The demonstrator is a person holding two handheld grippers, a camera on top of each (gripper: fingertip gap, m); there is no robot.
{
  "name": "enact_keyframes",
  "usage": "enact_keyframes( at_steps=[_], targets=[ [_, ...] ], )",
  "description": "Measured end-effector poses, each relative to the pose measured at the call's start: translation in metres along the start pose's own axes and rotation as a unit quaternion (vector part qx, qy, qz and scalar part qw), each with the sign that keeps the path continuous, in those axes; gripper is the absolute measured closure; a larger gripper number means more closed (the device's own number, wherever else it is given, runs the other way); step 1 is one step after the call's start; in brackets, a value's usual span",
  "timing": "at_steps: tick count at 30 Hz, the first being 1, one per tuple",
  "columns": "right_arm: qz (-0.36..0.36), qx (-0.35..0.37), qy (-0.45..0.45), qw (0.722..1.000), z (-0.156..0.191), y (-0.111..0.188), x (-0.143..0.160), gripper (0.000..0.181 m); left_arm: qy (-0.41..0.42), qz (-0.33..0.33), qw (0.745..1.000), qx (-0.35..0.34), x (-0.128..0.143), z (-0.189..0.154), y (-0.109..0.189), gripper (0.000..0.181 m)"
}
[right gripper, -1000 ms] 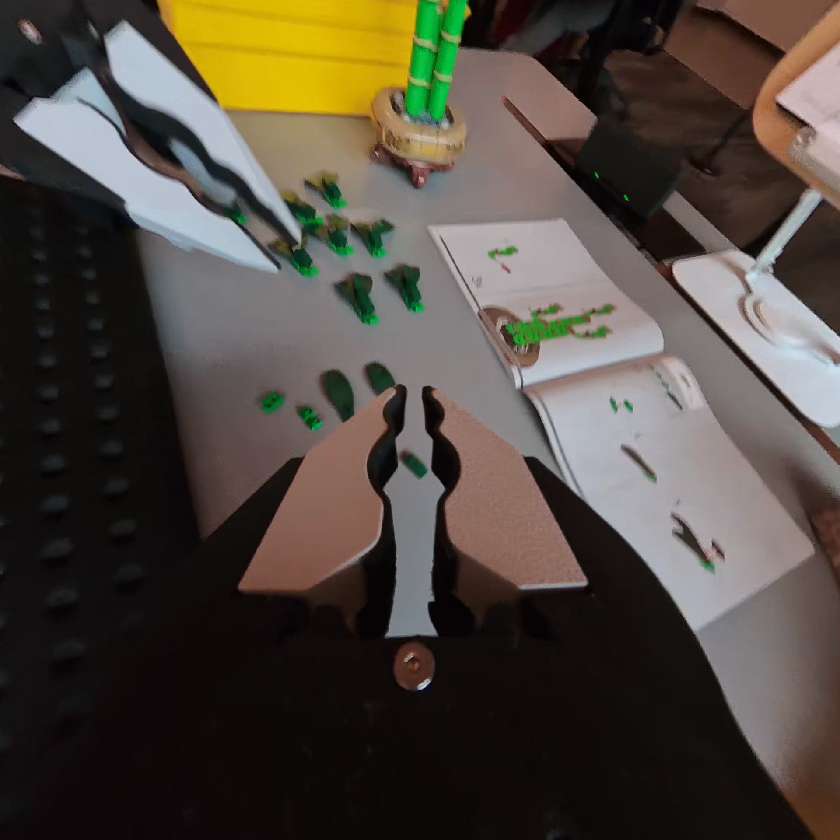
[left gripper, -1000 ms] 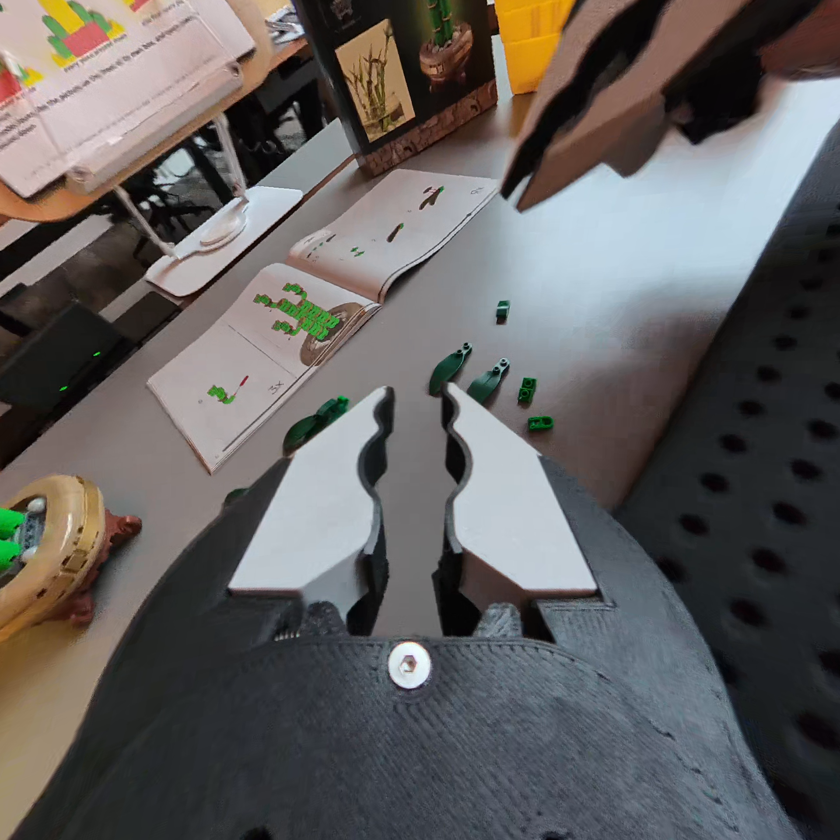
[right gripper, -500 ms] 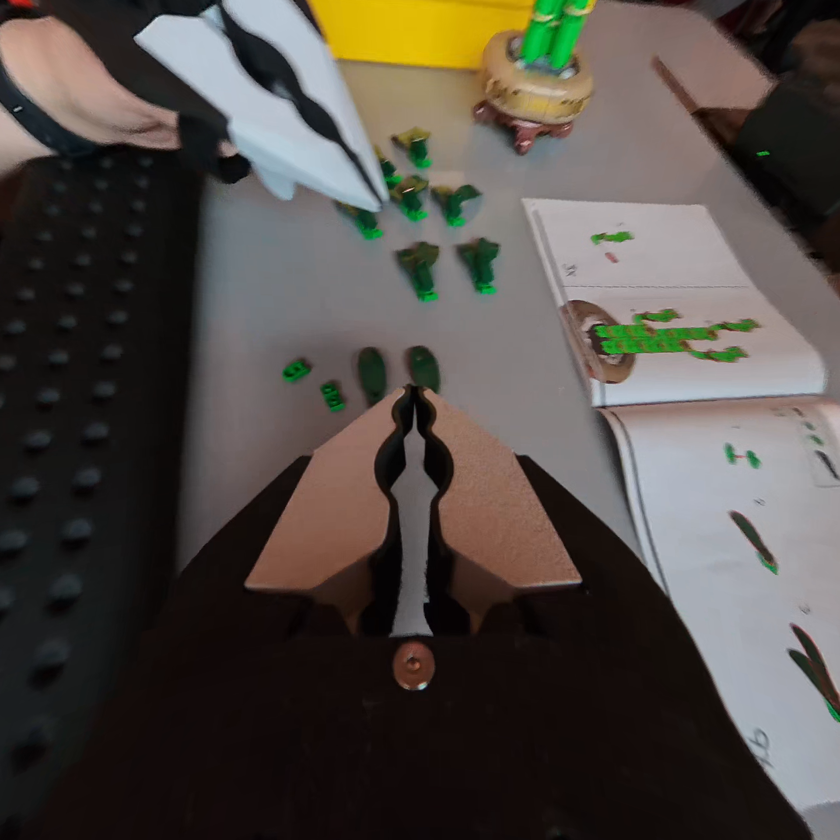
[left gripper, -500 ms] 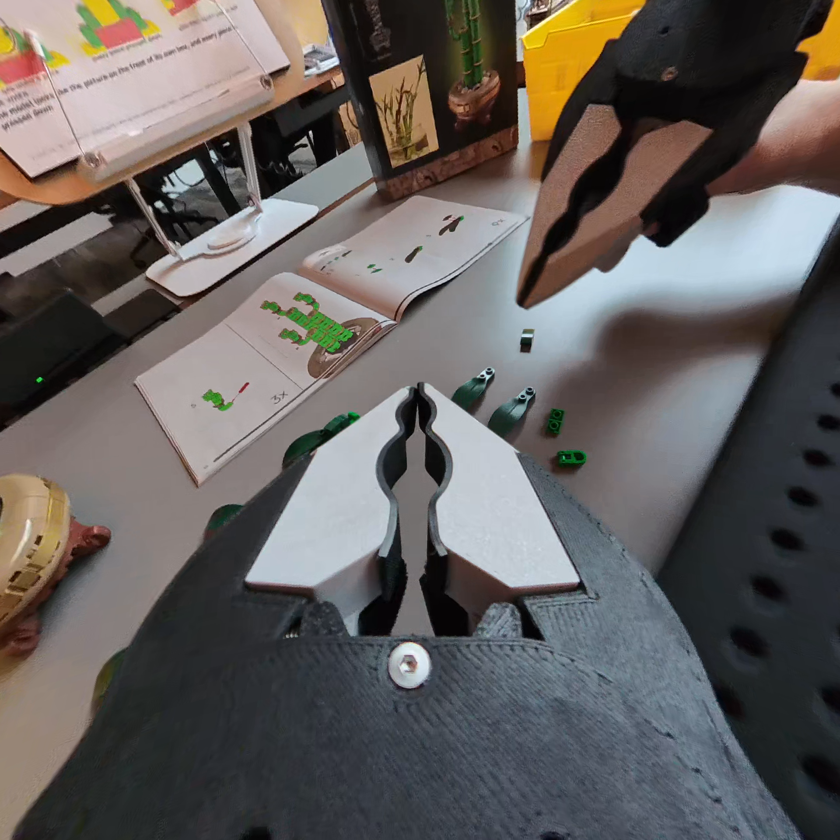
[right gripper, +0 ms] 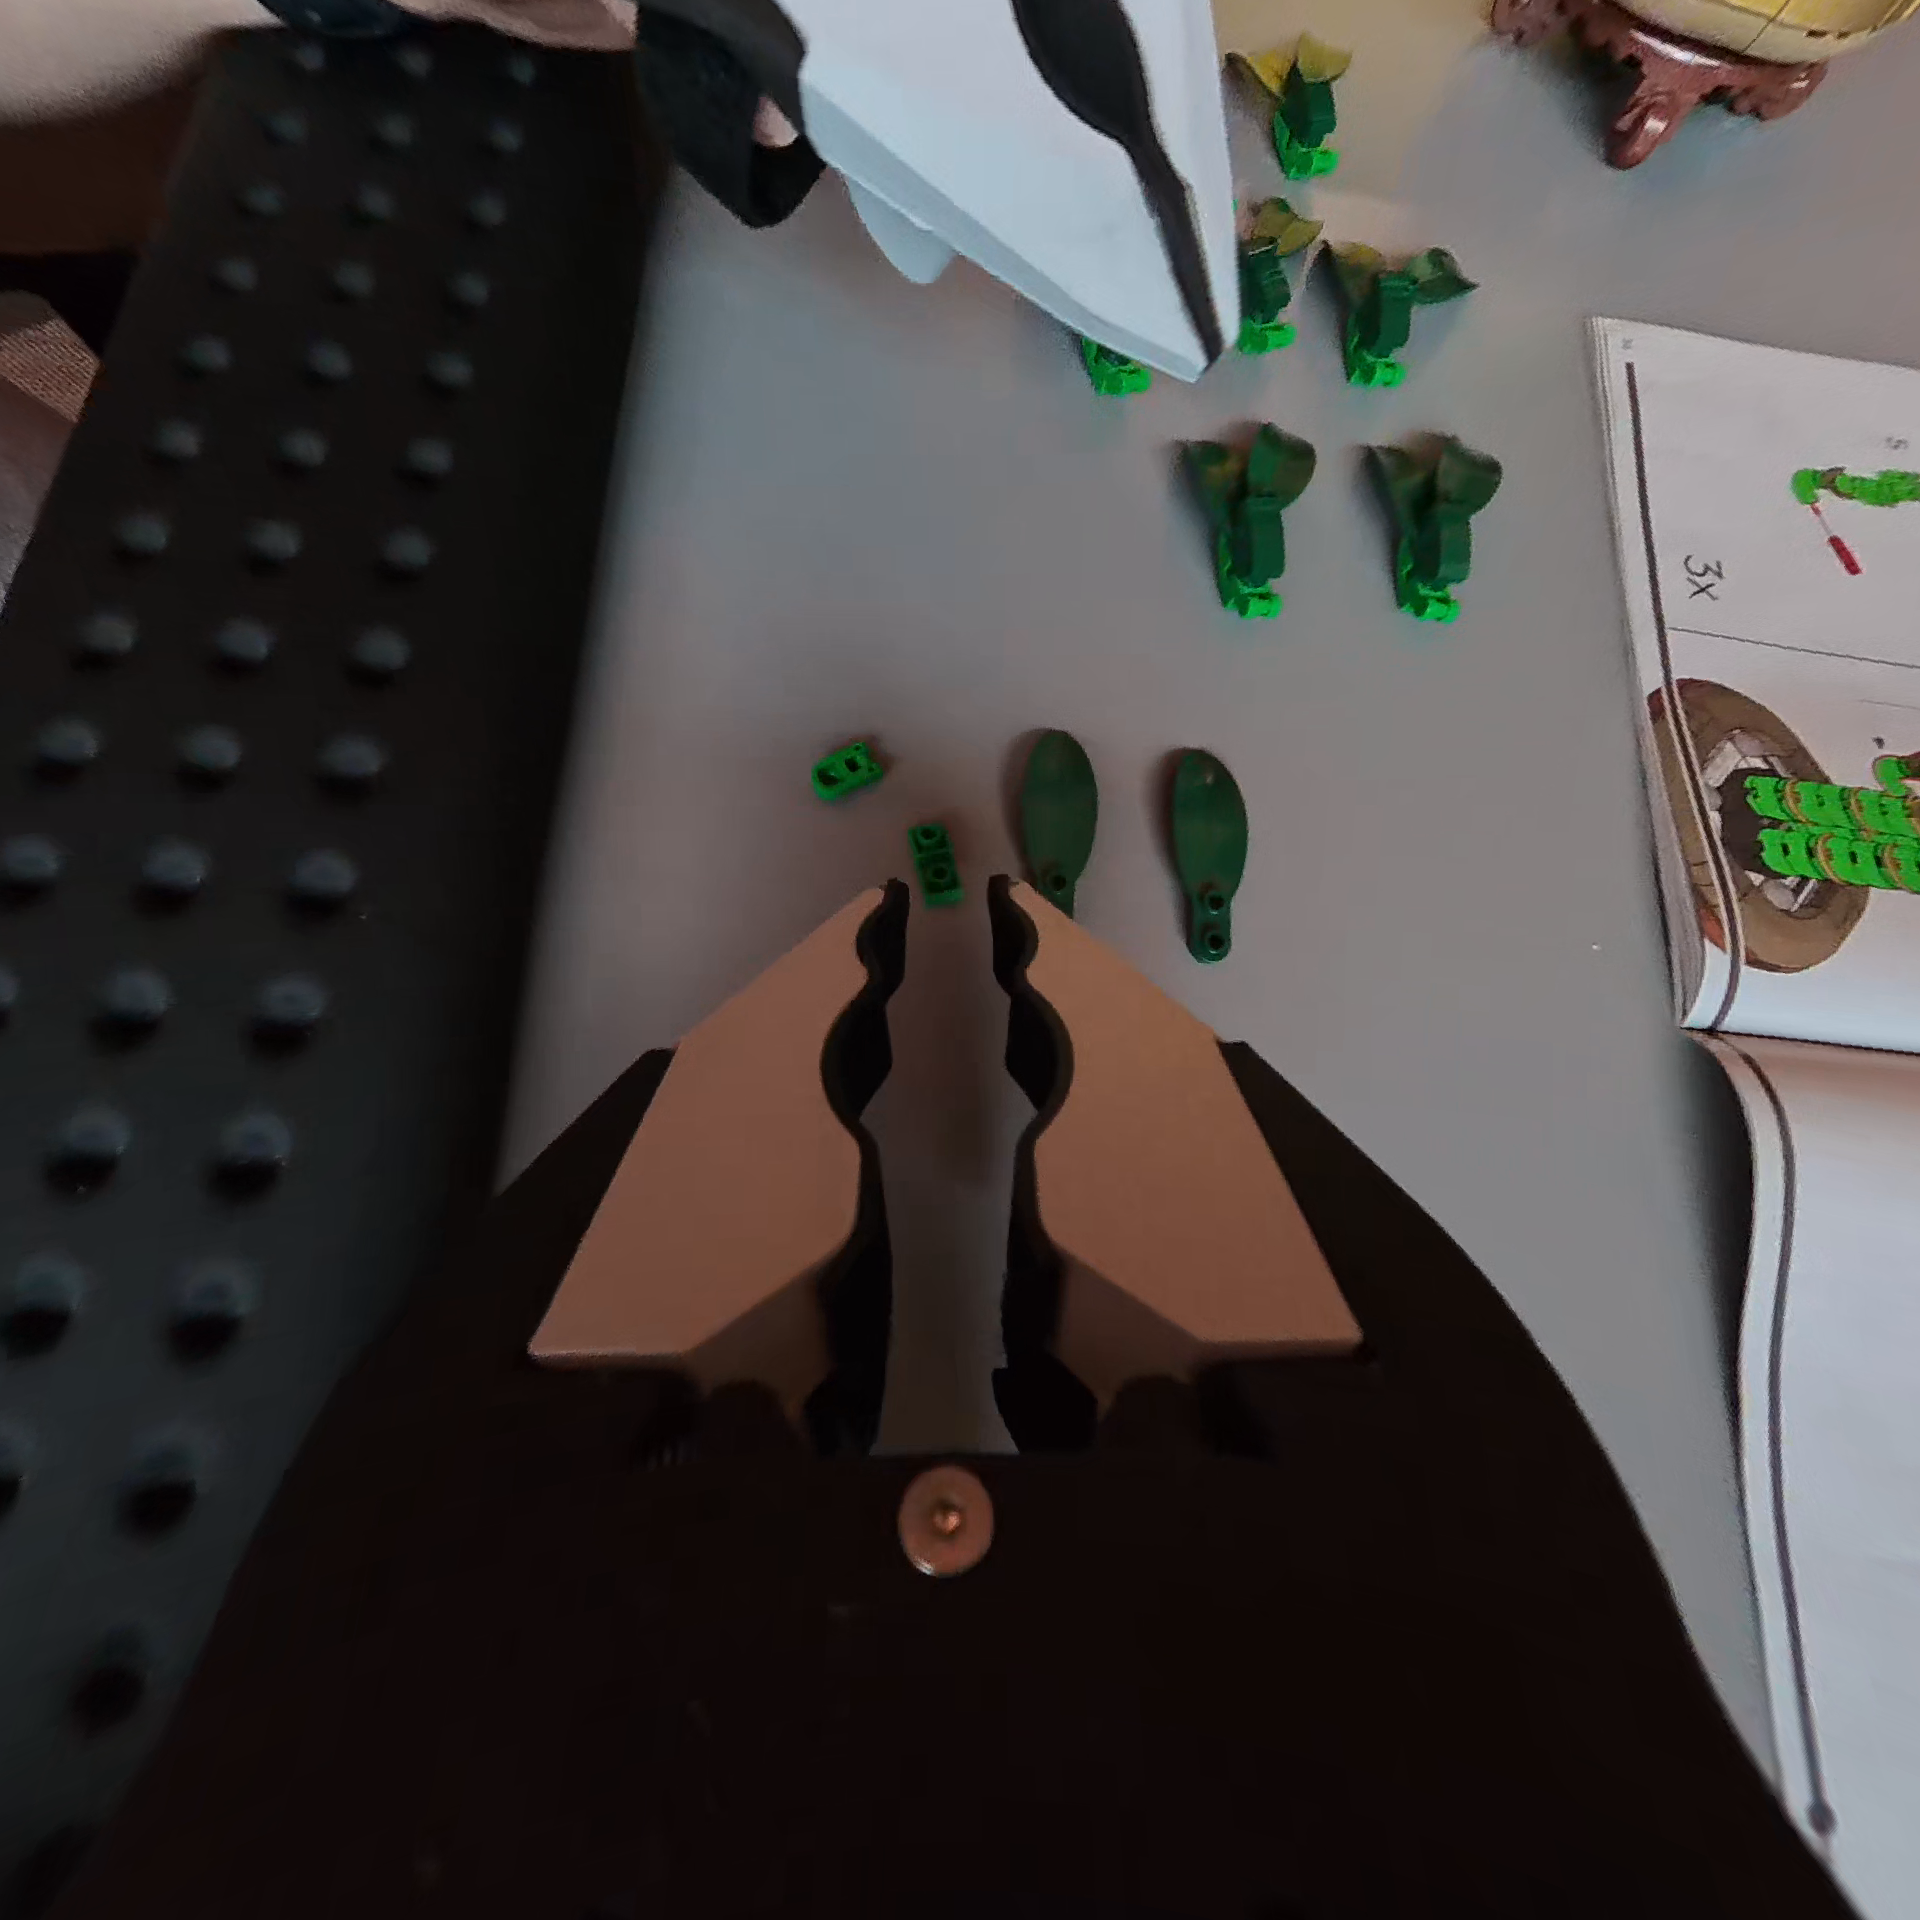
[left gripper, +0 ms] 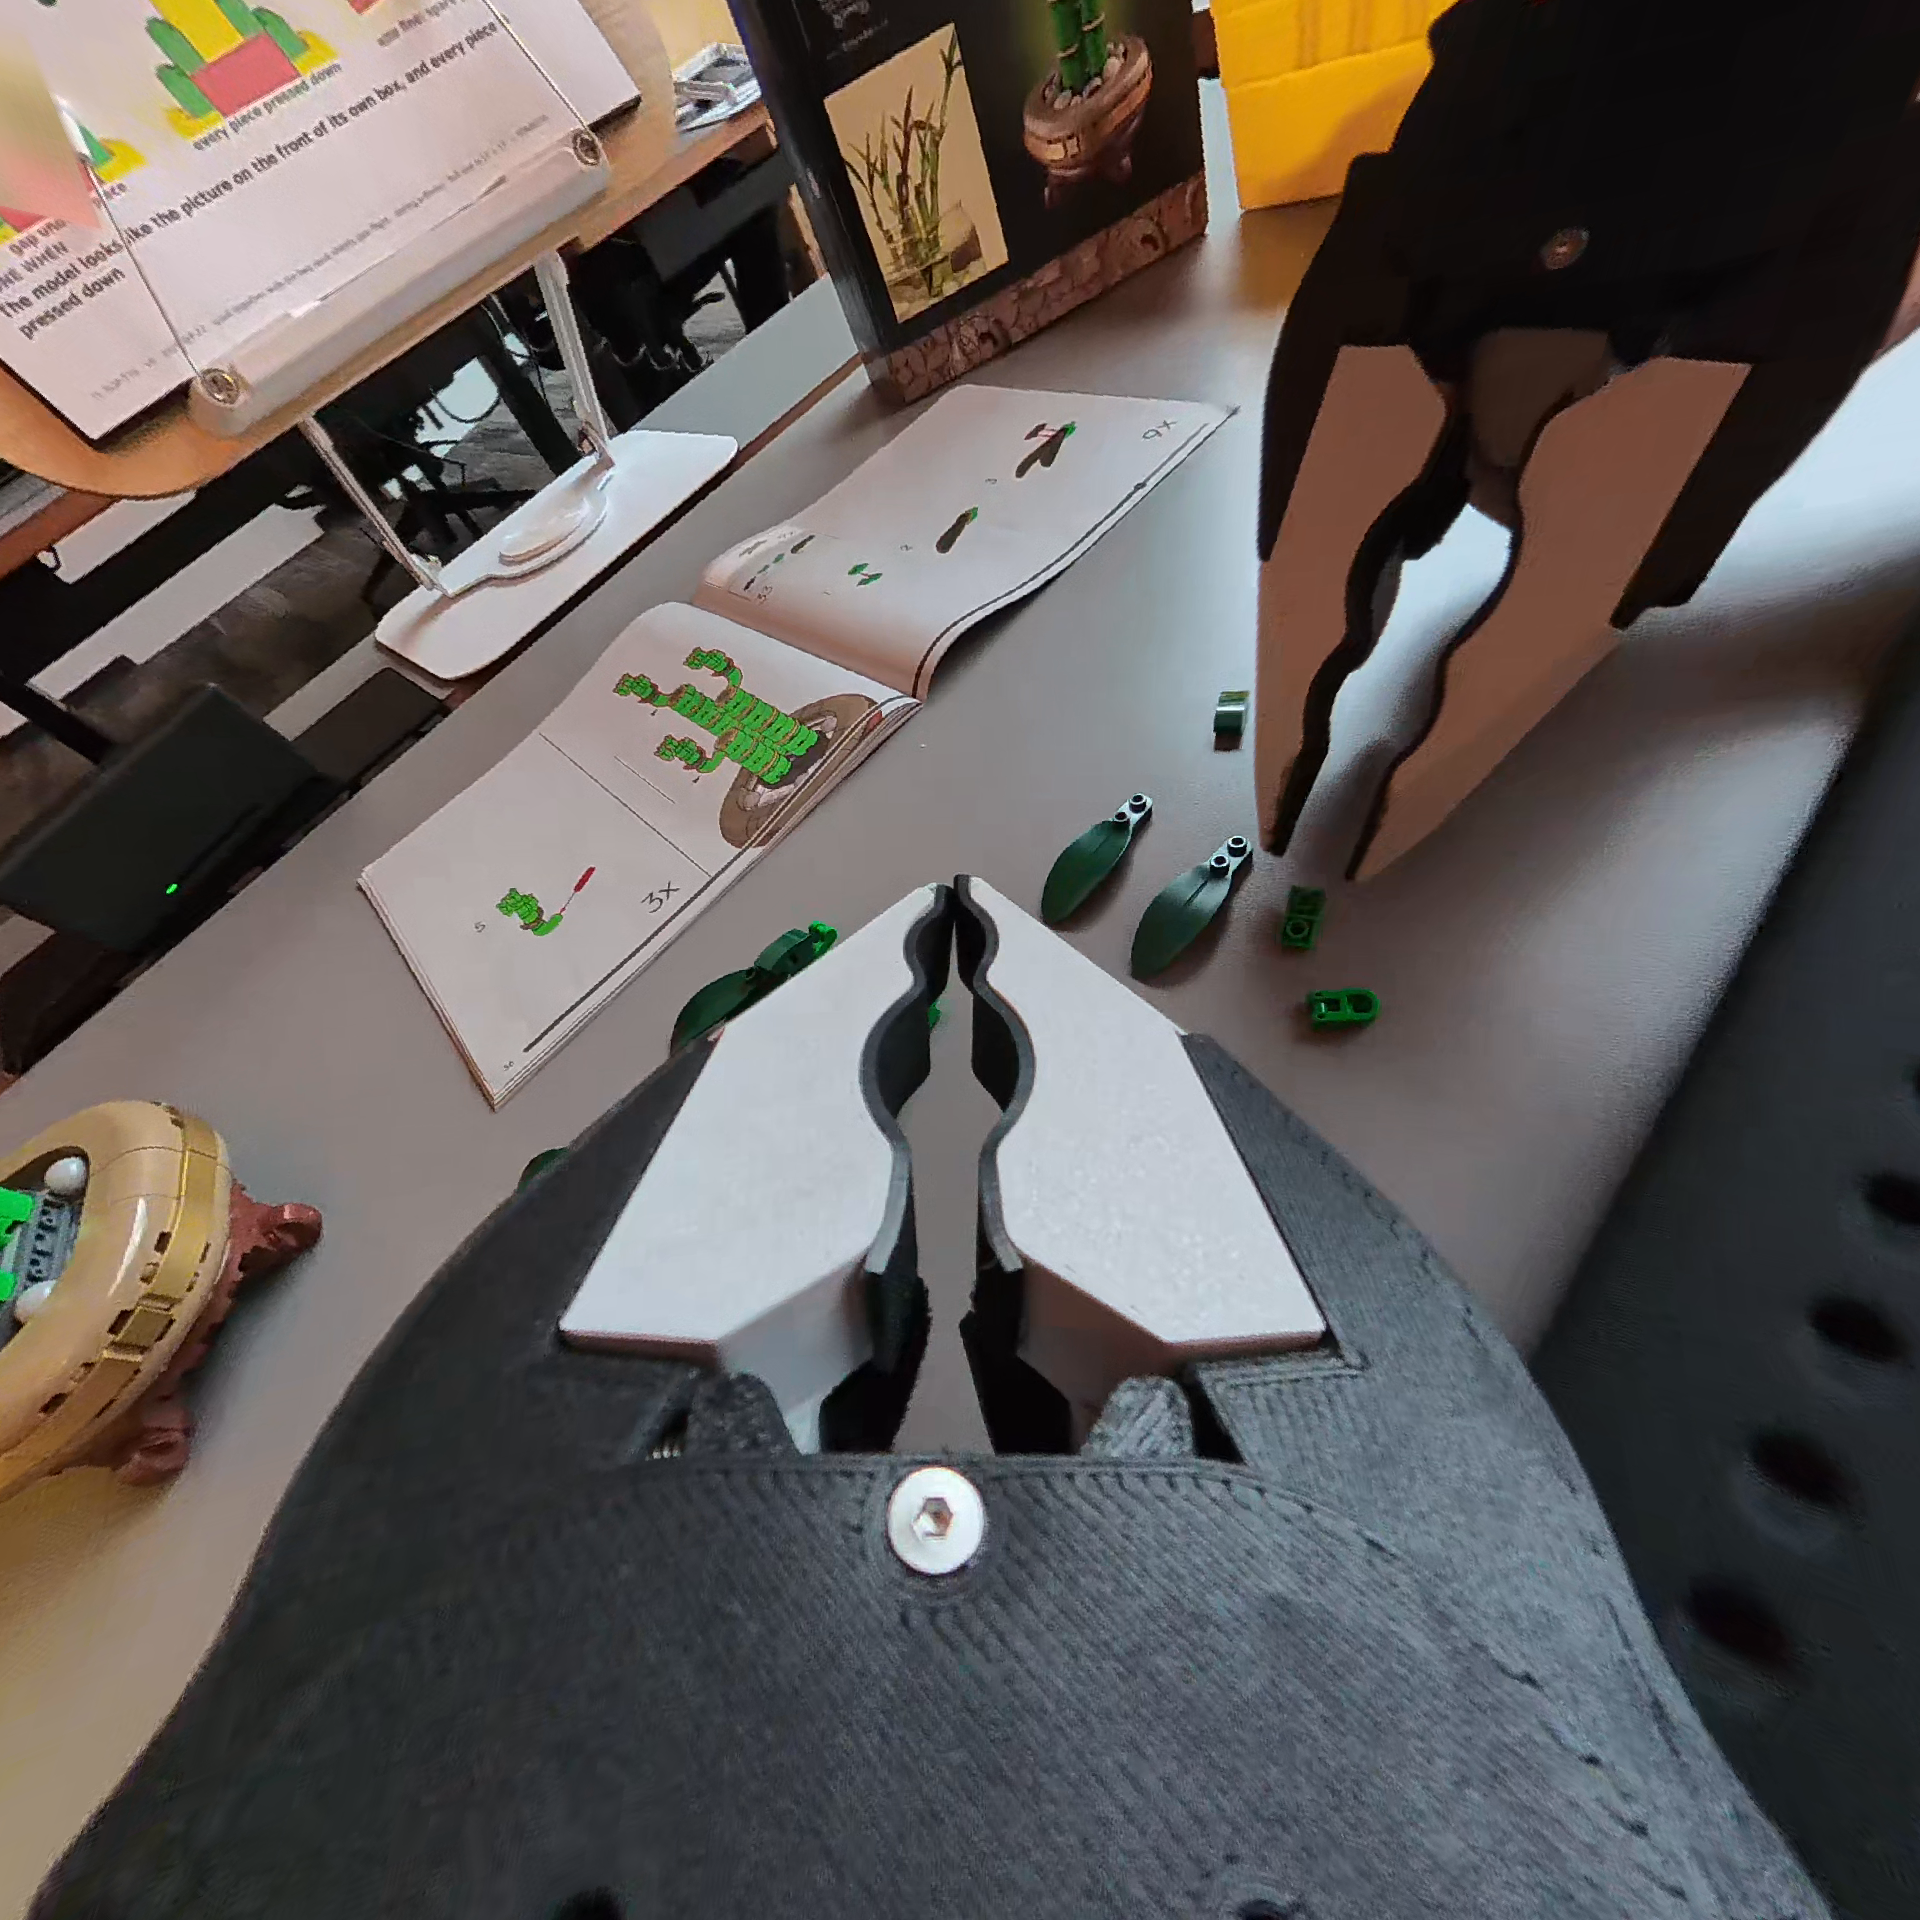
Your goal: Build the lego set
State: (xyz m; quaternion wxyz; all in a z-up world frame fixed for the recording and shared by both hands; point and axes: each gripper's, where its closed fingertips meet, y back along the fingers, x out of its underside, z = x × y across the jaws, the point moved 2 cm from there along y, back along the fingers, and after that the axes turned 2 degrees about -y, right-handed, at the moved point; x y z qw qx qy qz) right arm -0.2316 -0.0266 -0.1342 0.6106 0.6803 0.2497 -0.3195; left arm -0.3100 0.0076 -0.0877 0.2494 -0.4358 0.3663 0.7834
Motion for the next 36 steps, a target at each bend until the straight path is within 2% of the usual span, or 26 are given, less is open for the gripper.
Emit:
enact_keyframes(
  at_steps=[7, 10, 12, 14, 16, 18, 21, 22, 23, 25, 28, 30, 33, 36],
  targets=[
    [-0.003, -0.038, -0.038, 0.999, 0.001, -0.007, 0.000, 0.166, 0.010, 0.003, 1.000, 0.009, 0.000, -0.004, -0.001, 0.181],
    [0.015, -0.038, -0.044, 0.998, 0.001, -0.010, 0.001, 0.175, 0.020, -0.007, 1.000, 0.011, -0.003, -0.003, 0.000, 0.181],
    [0.026, -0.037, -0.043, 0.998, 0.000, -0.006, 0.003, 0.175, 0.027, -0.012, 1.000, 0.010, -0.005, -0.001, 0.001, 0.181],
    [0.007, -0.005, -0.040, 0.999, -0.010, 0.008, 0.001, 0.175, 0.039, -0.023, 0.999, 0.012, -0.008, 0.002, 0.002, 0.181],
    [-0.043, 0.052, -0.060, 0.996, -0.031, 0.038, -0.004, 0.175, 0.056, -0.053, 0.996, 0.032, -0.022, 0.004, 0.006, 0.181],
    [-0.127, 0.119, -0.101, 0.980, -0.060, 0.084, -0.015, 0.175, 0.062, -0.084, 0.993, 0.051, -0.045, 0.013, 0.010, 0.175],
    [-0.323, 0.146, -0.173, 0.919, -0.086, 0.177, -0.062, 0.176, 0.045, -0.110, 0.991, 0.060, -0.092, 0.038, 0.014, 0.165],
    [-0.363, 0.147, -0.173, 0.904, -0.089, 0.204, -0.078, 0.176, 0.040, -0.125, 0.989, 0.071, -0.112, 0.045, 0.015, 0.162],
    [-0.377, 0.144, -0.165, 0.900, -0.090, 0.223, -0.093, 0.176, 0.036, -0.144, 0.985, 0.088, -0.135, 0.051, 0.017, 0.159],
    [-0.356, 0.132, -0.148, 0.913, -0.089, 0.243, -0.119, 0.176, 0.027, -0.182, 0.976, 0.119, -0.180, 0.061, 0.021, 0.157],
    [-0.294, 0.148, -0.127, 0.936, -0.095, 0.250, -0.142, 0.176, 0.017, -0.248, 0.960, 0.130, -0.232, 0.075, 0.026, 0.163],
    [-0.271, 0.164, -0.127, 0.940, -0.100, 0.245, -0.144, 0.175, 0.032, -0.284, 0.951, 0.120, -0.245, 0.082, 0.028, 0.162],
    [-0.283, 0.135, -0.126, 0.941, -0.103, 0.227, -0.141, 0.176, 0.053, -0.313, 0.931, 0.180, -0.238, 0.071, 0.026, 0.163],
    [-0.284, 0.063, -0.188, 0.938, -0.111, 0.218, -0.142, 0.176, 0.053, -0.285, 0.936, 0.200, -0.223, 0.075, 0.012, 0.159]
  ],
)
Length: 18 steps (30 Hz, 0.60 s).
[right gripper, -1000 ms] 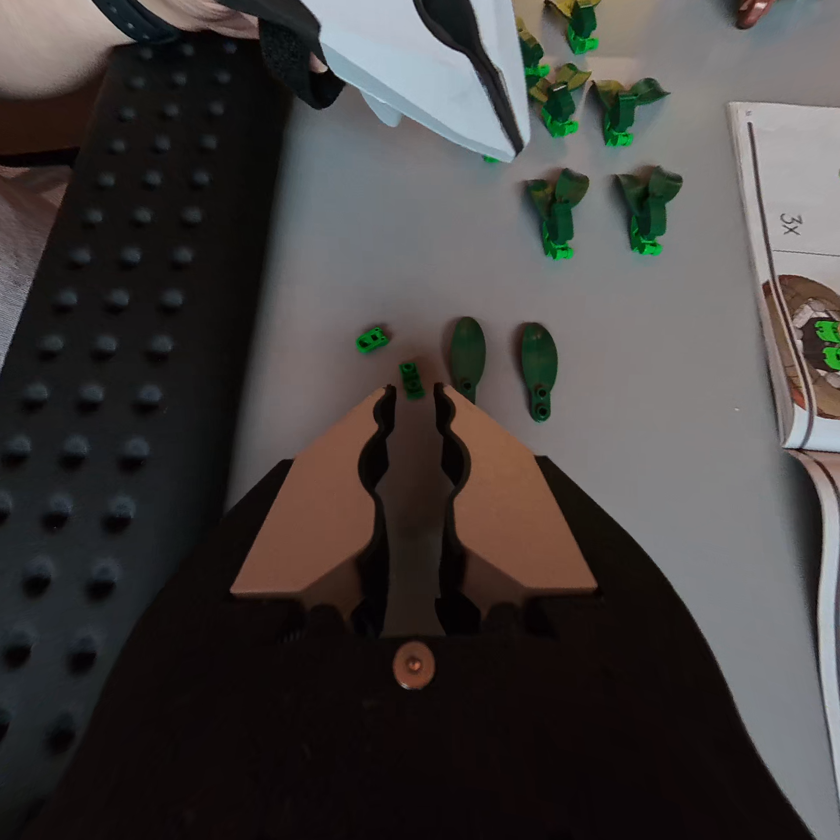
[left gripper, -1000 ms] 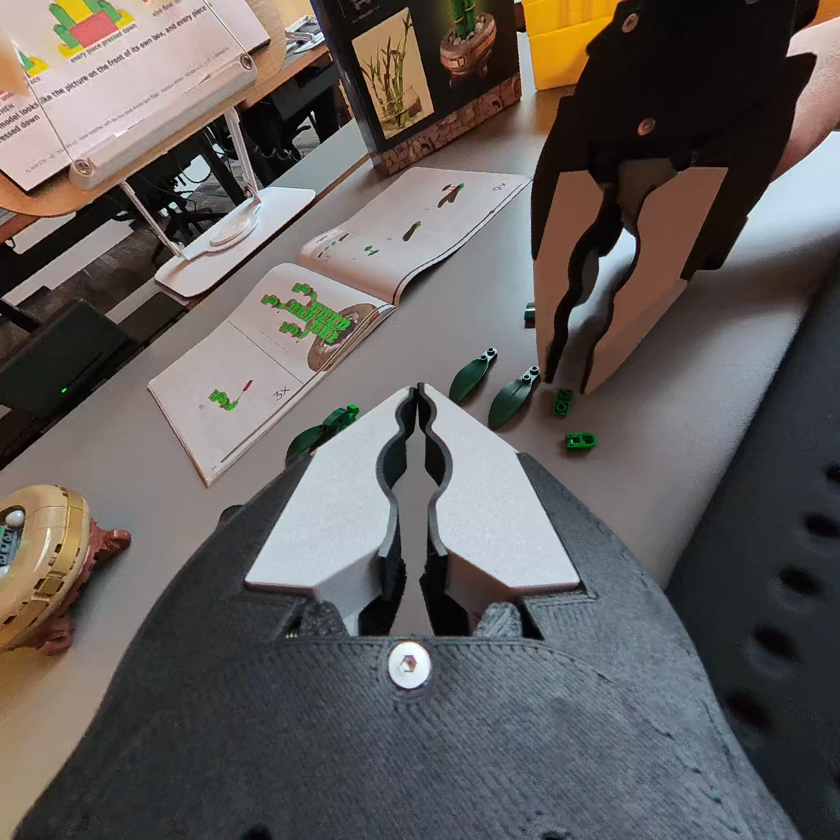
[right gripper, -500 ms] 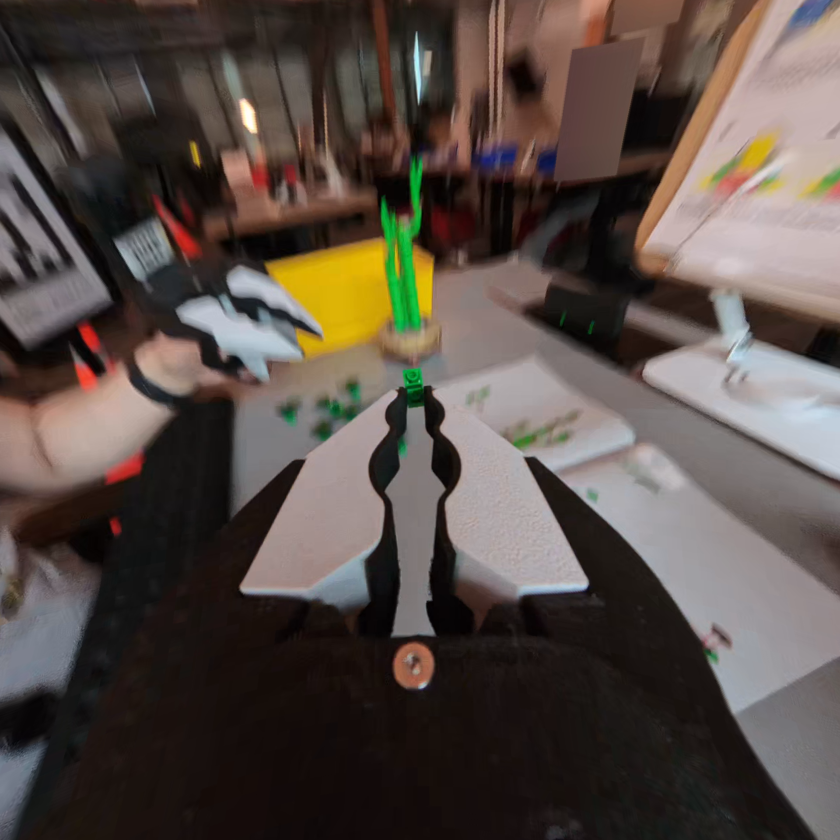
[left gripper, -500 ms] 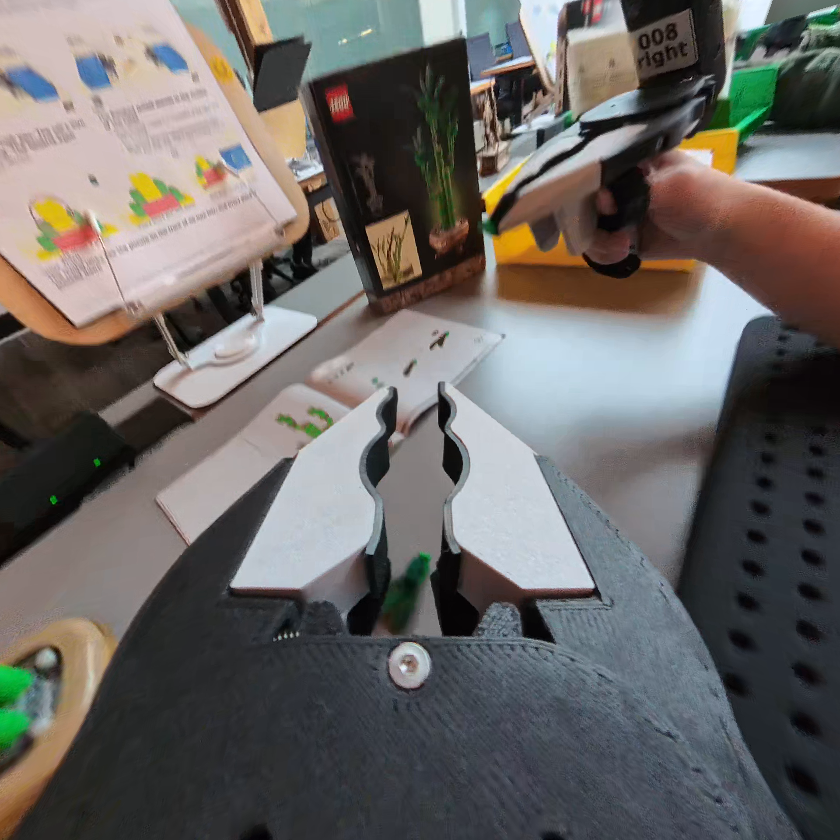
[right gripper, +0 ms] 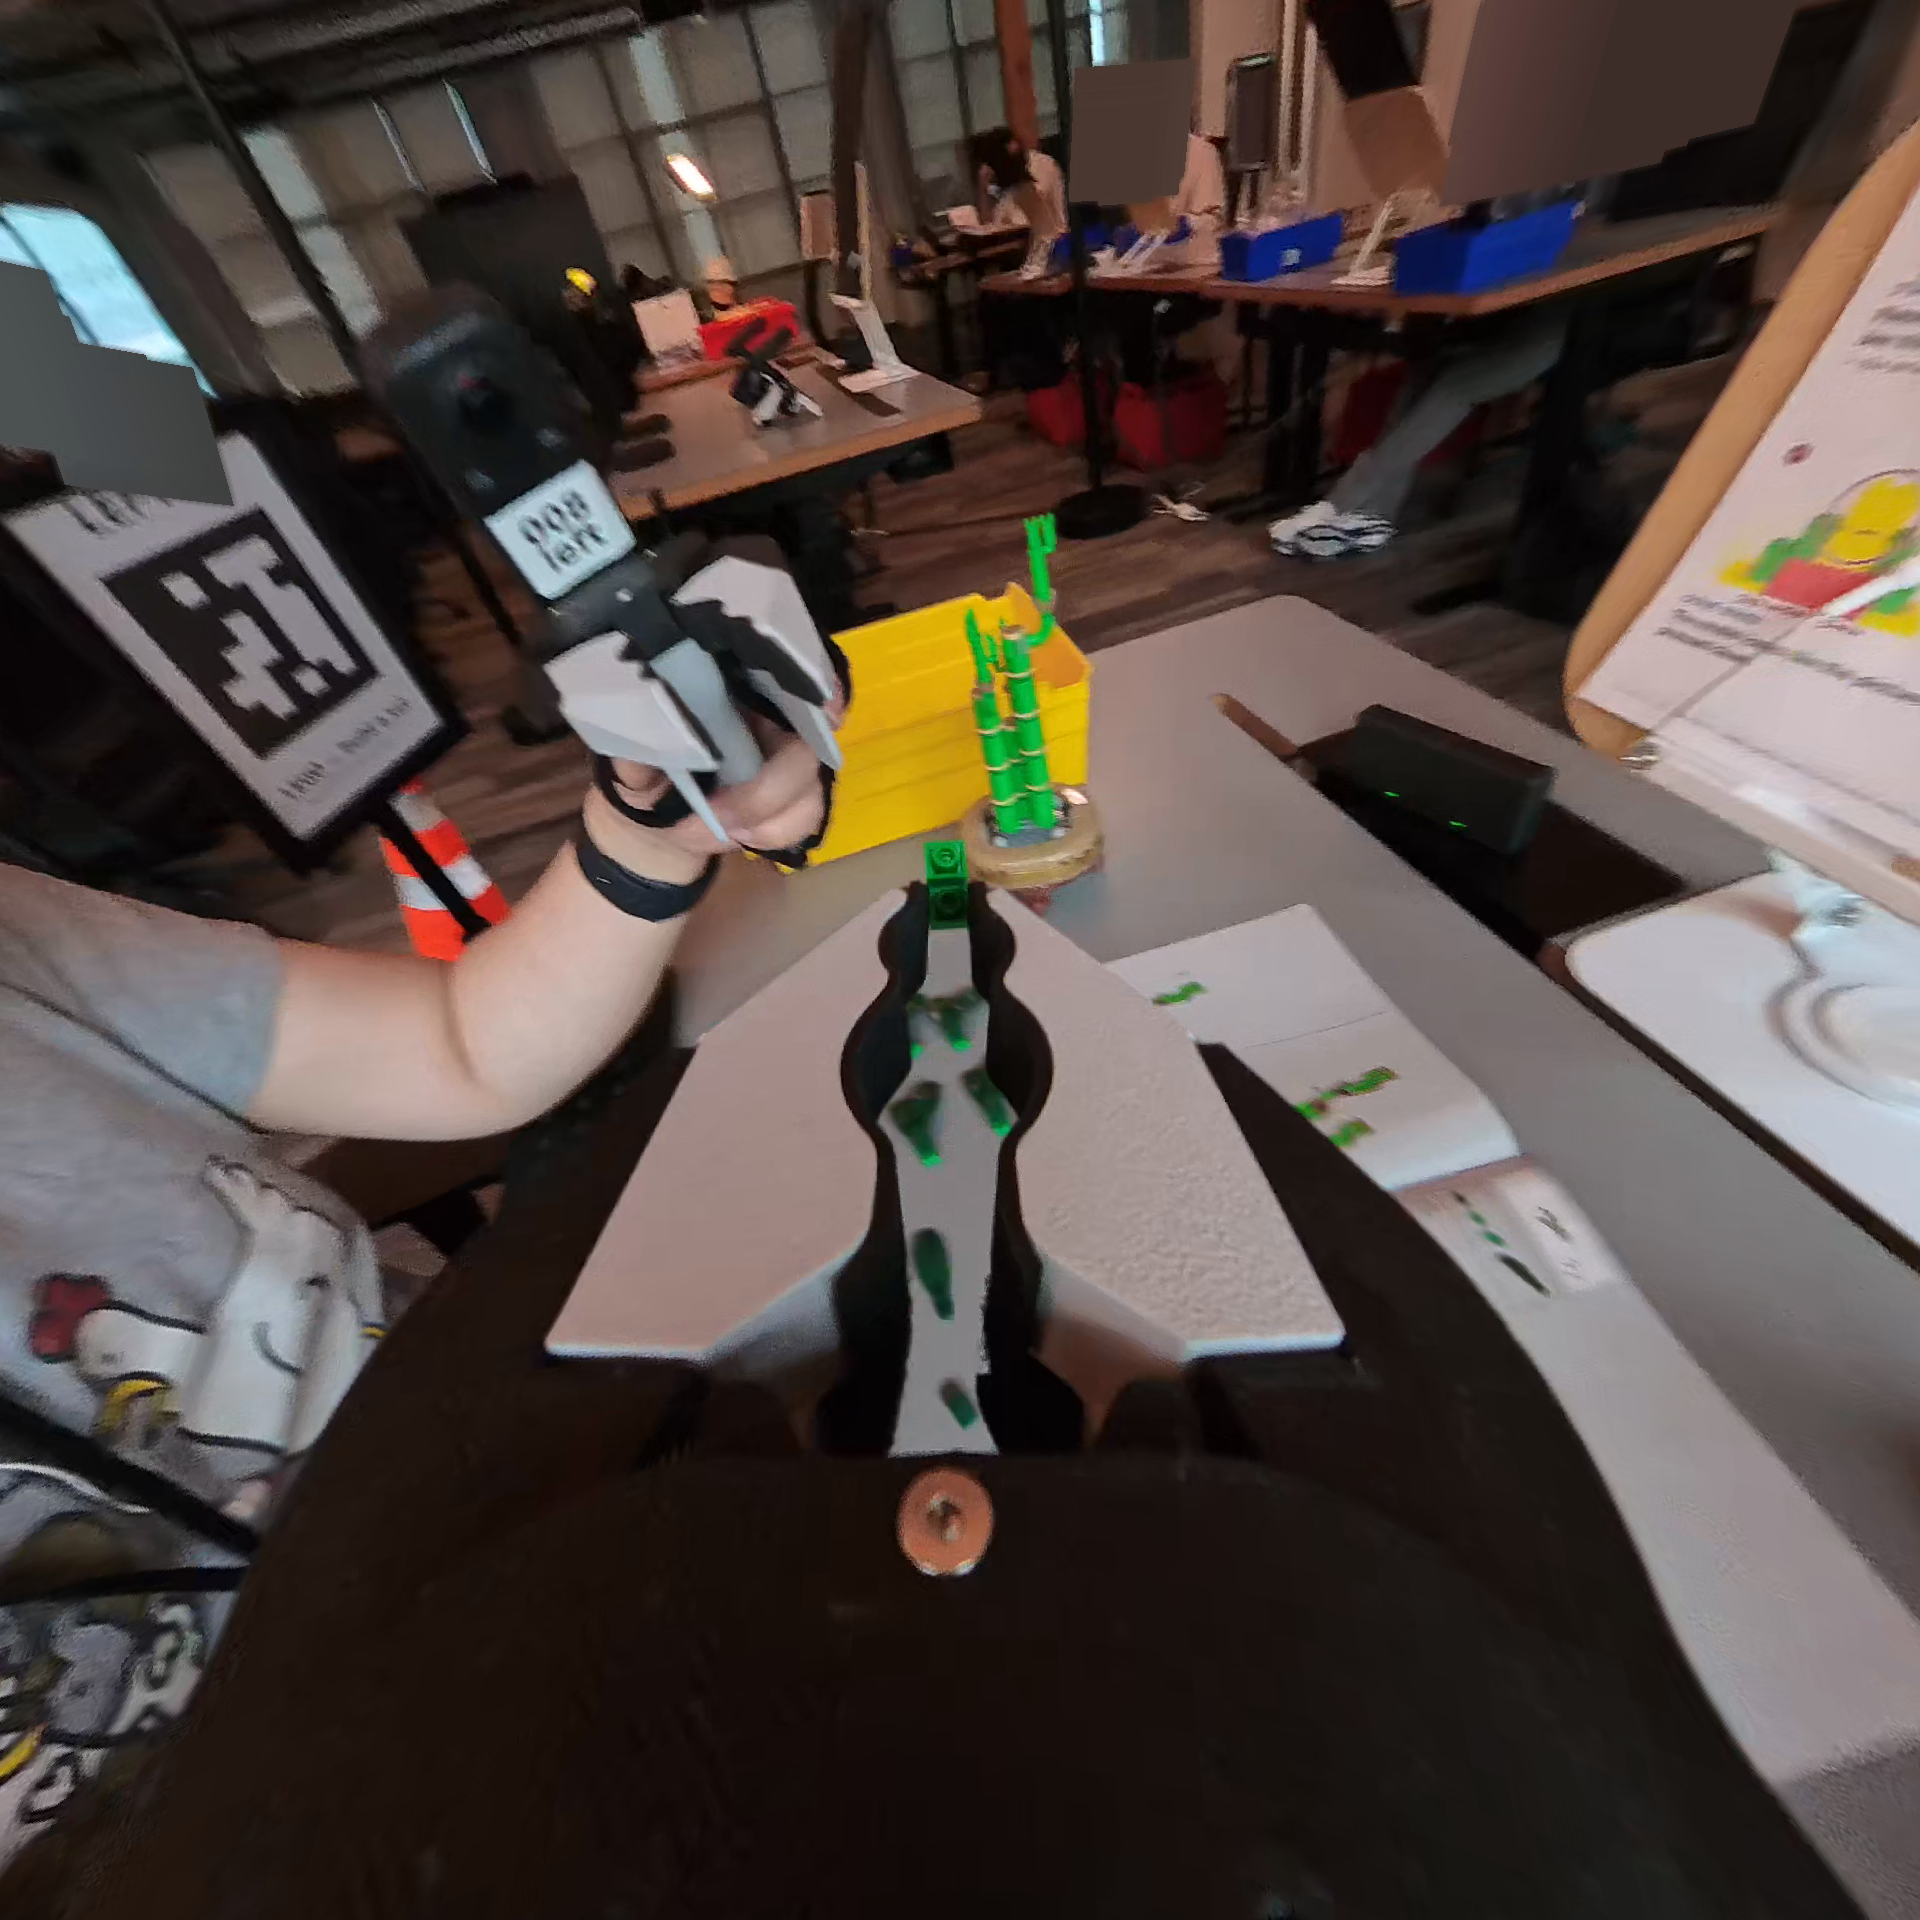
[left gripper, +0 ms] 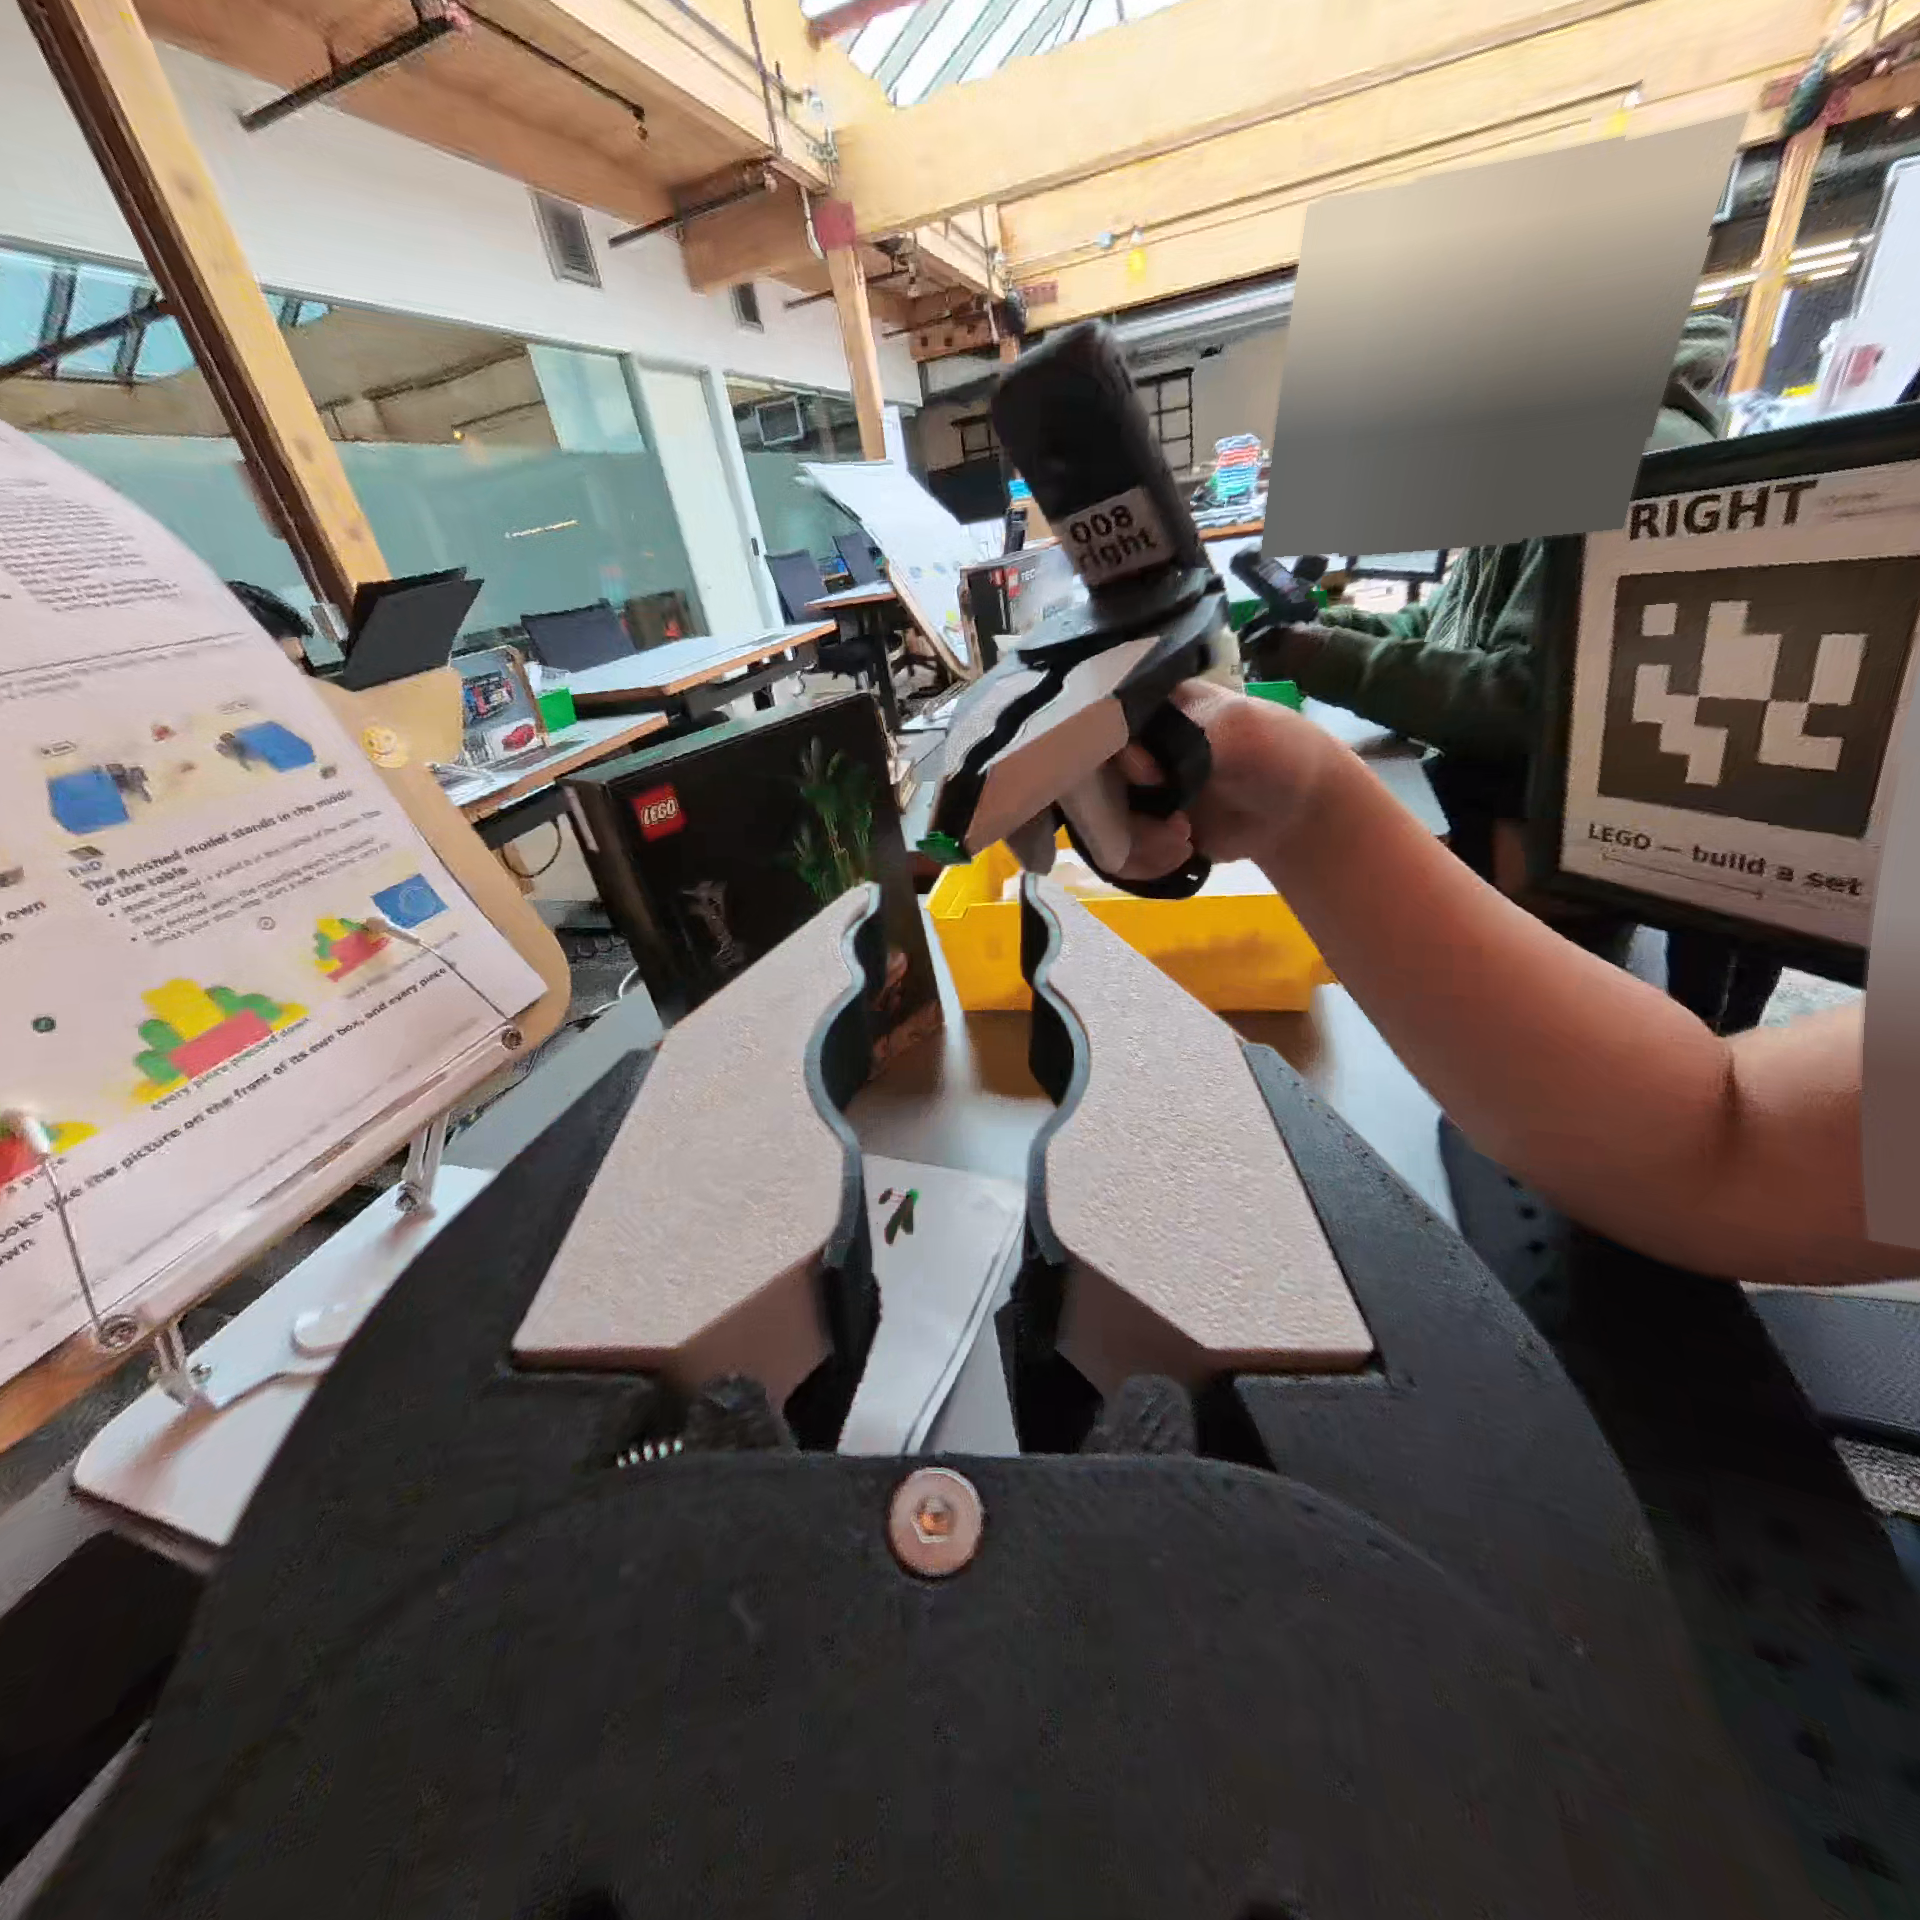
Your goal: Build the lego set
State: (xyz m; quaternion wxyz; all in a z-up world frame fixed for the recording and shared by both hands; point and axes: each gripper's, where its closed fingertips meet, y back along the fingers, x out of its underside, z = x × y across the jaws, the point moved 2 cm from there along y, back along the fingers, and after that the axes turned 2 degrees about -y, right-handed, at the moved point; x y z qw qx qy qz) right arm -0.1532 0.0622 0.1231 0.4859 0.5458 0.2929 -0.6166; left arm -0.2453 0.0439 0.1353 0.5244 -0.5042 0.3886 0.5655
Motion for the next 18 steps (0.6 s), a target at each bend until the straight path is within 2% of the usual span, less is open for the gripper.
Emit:
enact_keyframes(
  at_steps=[2, 4, 13, 18],
  targets=[
    [-0.014, -0.036, -0.007, 0.999, 0.003, -0.005, -0.003, 0.176, 0.020, -0.023, 0.999, 0.032, -0.002, -0.002, -0.003, 0.159],
    [-0.002, -0.043, -0.014, 0.999, 0.002, -0.010, 0.002, 0.176, 0.046, -0.026, 0.998, 0.047, 0.000, -0.001, -0.009, 0.159],
    [0.022, -0.058, 0.000, 0.998, 0.011, -0.021, 0.009, 0.176, 0.096, 0.010, 0.994, 0.059, 0.026, 0.006, -0.023, 0.162],
    [0.024, -0.068, 0.008, 0.997, 0.017, -0.021, 0.009, 0.176, 0.106, 0.006, 0.992, 0.075, 0.030, 0.003, -0.027, 0.164]
  ],
)
